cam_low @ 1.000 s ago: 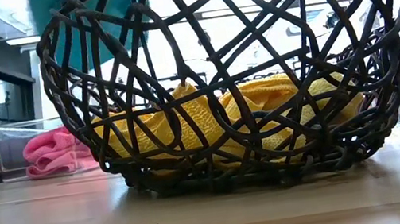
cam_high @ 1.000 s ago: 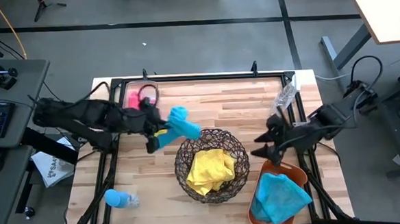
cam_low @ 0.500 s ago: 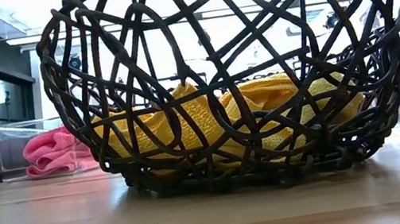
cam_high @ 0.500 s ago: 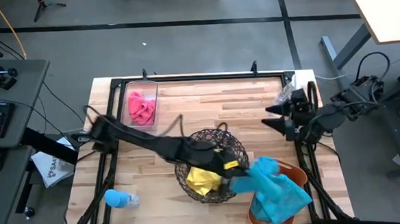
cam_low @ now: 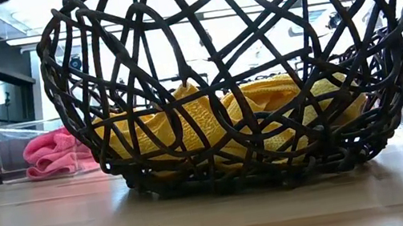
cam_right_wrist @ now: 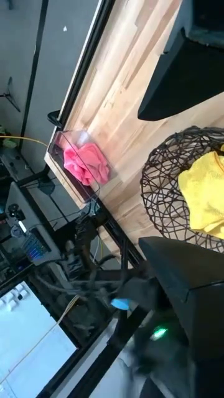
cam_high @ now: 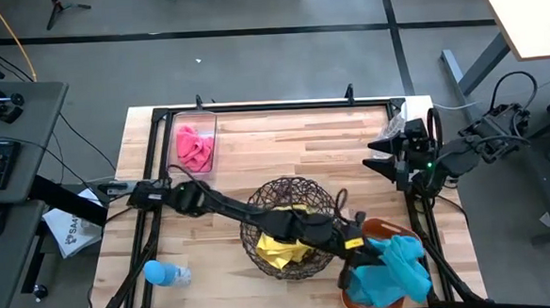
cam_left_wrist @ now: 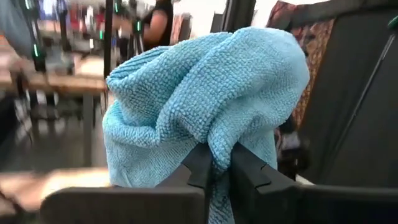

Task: Sort microfiber towel by color & place in baskets
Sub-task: Put the blue towel into the orange bin, then return to Home Position

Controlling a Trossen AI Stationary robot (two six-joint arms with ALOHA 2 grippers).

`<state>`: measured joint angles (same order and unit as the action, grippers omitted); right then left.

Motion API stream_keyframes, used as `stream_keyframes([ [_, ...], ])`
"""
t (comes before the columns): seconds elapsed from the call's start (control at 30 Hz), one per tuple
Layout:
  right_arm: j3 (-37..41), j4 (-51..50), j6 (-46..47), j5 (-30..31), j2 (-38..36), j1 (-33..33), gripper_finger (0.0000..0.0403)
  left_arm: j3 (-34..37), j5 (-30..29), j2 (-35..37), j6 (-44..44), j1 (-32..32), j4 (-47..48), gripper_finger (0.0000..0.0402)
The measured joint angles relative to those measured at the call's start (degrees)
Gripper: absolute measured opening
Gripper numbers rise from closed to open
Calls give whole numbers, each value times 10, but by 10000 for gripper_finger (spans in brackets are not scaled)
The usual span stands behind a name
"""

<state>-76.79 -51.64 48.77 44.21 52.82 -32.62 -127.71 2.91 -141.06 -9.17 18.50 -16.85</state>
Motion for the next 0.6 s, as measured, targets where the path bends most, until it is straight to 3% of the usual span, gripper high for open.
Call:
stream_keyframes([
  [0.23,0,0,0,4,0,0,316,1,4,-39,-88,-1,55,100],
  [0.33,0,0,-1,6,0,0,316,0,36,-34,-100,-2,85,149],
  [0.47,0,0,-4,13,0,0,316,0,72,-14,-88,-4,132,200],
  [0.6,0,0,-6,19,-1,0,316,-1,91,25,-38,-11,206,221],
])
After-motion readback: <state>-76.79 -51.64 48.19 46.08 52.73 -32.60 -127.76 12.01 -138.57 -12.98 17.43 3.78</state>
